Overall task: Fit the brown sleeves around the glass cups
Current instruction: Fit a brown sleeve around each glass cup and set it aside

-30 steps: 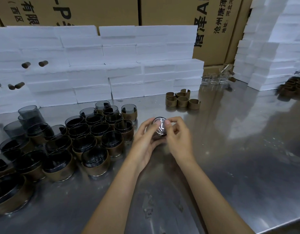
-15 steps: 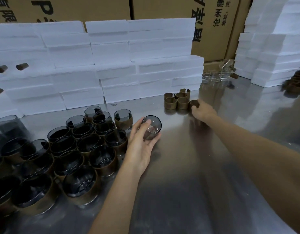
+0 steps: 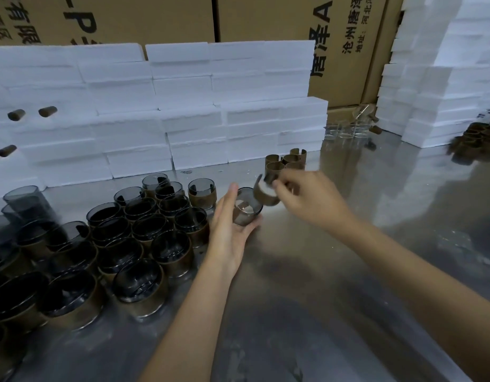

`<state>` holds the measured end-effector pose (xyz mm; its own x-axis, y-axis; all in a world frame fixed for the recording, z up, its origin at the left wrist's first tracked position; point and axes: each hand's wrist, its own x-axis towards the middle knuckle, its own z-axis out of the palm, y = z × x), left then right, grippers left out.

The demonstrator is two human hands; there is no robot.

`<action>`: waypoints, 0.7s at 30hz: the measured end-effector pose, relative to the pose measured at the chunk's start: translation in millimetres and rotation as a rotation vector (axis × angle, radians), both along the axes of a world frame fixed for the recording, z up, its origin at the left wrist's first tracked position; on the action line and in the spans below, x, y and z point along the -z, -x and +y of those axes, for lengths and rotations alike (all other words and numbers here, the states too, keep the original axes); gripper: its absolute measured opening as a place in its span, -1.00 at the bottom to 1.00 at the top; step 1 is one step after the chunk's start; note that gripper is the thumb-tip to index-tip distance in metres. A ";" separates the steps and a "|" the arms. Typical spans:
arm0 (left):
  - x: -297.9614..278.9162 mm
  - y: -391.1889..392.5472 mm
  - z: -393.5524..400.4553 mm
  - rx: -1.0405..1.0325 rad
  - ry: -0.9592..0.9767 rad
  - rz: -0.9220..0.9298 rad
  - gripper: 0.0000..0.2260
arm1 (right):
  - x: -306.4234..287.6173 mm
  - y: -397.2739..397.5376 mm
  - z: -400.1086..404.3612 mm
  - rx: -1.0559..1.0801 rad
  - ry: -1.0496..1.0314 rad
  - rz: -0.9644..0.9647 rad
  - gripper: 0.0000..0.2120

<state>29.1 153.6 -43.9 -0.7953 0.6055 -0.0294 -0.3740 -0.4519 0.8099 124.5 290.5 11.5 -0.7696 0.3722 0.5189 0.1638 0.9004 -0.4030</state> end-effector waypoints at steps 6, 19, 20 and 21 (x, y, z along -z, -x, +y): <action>-6.2 -23.6 -17.9 0.060 0.033 0.071 -0.38 | 5.1 -17.3 -41.4 -0.005 -0.091 -0.090 -0.79; 4.2 -30.2 -52.8 0.021 0.087 0.059 -0.54 | 12.5 -21.7 -78.0 -0.104 0.818 0.195 -0.70; 4.5 -31.4 -50.9 0.017 0.096 0.076 -0.57 | 12.6 -15.2 -82.2 -0.087 0.938 0.108 -0.57; 4.7 -32.6 -48.8 0.013 0.103 0.097 -0.58 | 14.3 -8.4 -85.1 -0.077 1.035 0.025 -0.46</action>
<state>61.7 104.8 -48.5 -0.7893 0.6138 -0.0150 -0.2969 -0.3601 0.8844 132.9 205.4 -2.8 -0.8037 0.5949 -0.0105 0.1016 0.1198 -0.9876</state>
